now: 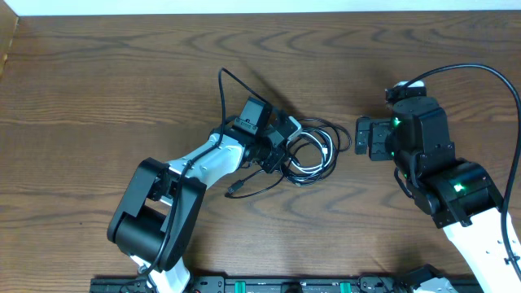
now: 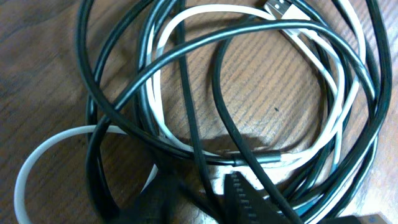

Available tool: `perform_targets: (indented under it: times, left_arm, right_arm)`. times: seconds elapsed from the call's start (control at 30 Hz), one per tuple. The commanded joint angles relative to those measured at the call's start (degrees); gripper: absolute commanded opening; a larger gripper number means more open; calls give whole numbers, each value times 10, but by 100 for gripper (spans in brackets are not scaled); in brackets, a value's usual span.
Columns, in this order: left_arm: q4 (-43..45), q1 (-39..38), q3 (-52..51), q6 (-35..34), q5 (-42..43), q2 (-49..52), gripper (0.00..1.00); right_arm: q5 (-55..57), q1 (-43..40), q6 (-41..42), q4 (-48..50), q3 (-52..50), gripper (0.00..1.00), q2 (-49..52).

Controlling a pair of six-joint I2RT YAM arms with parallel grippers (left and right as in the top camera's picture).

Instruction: Untangle cables

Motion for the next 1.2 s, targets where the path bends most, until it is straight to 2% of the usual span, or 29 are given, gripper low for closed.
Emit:
perform_targets:
  times: [0.0,0.07,0.13,0.17,0.2,0.27,0.3,0.33,0.37,0.77,1.0,1.17]
  left_arm:
    - [-1,-1,11,1,3,7,20]
    - [0,-1,11,1,3,7,14]
    - [1,-1,11,1,3,7,15]
    - [0,-1,11,1,3,6,17]
    - [0,-1,11,1,3,7,26]
    - [0,-1,11,1,3,7,28]
    - [0,-1,11,1,3,6,21]
    - [1,-1,11,1,3,6,9]
    - [1,-1,11,1,3,6,8]
    - [-1,-1,11,1,-1,-40,7]
    - [-2,-1,11,-20,-62,-123,8]
    - [0,-1,11,-20,-62,-191,8]
  right_arm:
    - [11,-4,9,-1,-2,99,-3]
    - [11,-4,9,-1,-2,99,-3]
    - [11,-4,9,-1,-2,99,-3]
    - [11,-4,9,-1,-2,99,-3]
    - [11,-4,9,-2,-2,99,-3]
    - [11,-4,9,-1,-2,99,-3]
    - [11,-4,9,-1,-2,99,-3]
    - [11,-4,9,-1,-2,99,-3]
    - [11,-4,9,-1,-2,99,-3]
    - [11,-4,9,-3,-2,99,-3]
    - [11,-4,9,-2,-2,99,-3]
    - [11,-4,9,-1,-2,99,-3]
